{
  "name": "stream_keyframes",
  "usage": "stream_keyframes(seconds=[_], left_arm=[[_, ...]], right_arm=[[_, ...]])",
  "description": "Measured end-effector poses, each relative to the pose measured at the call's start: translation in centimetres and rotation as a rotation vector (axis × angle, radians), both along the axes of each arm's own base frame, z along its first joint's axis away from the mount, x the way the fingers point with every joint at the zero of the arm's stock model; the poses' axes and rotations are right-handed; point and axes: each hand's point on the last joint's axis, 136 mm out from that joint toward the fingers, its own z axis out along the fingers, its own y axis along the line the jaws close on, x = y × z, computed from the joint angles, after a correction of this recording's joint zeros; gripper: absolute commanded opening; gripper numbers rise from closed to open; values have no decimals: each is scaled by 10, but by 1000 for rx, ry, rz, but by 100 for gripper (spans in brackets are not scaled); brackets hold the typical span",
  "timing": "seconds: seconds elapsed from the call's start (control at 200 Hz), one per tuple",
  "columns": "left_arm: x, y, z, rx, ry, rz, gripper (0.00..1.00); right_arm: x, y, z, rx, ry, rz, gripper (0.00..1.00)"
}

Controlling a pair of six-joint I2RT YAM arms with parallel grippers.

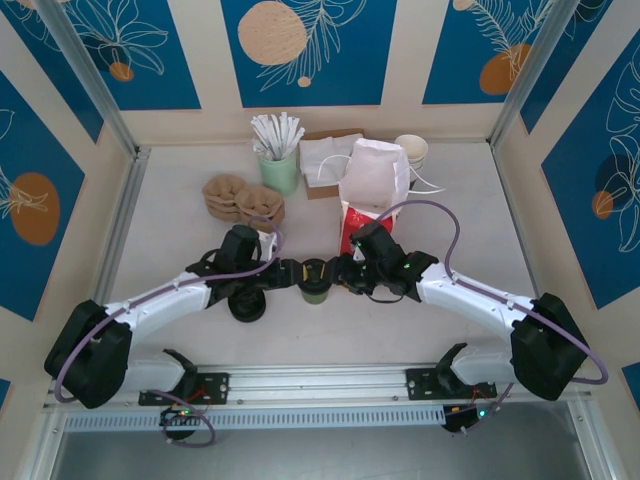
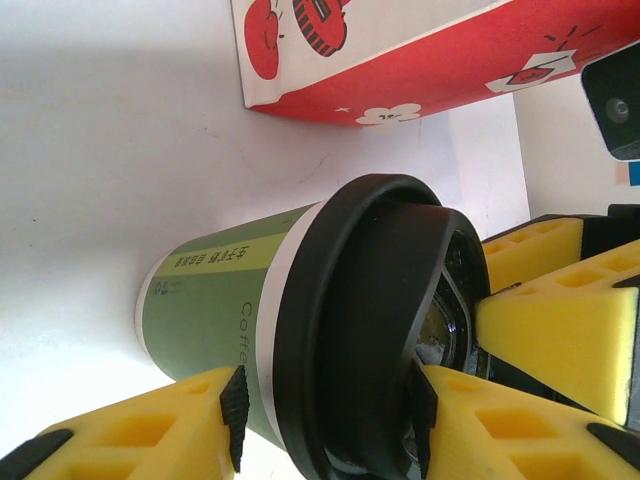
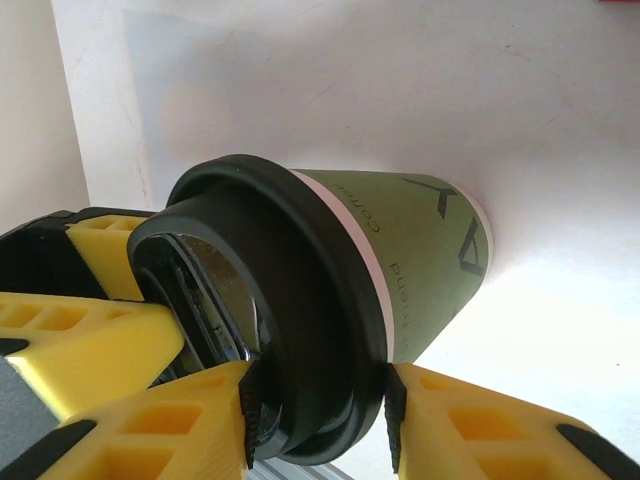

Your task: Pack the takeout coffee

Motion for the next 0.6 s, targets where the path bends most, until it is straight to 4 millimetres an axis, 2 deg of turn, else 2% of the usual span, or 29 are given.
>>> stream_keyframes(seconds=[0.6], left_arm=[[0, -2, -2, -23, -18, -12, 43]], right_arm=[[1, 0, -1, -2, 17, -16, 35]])
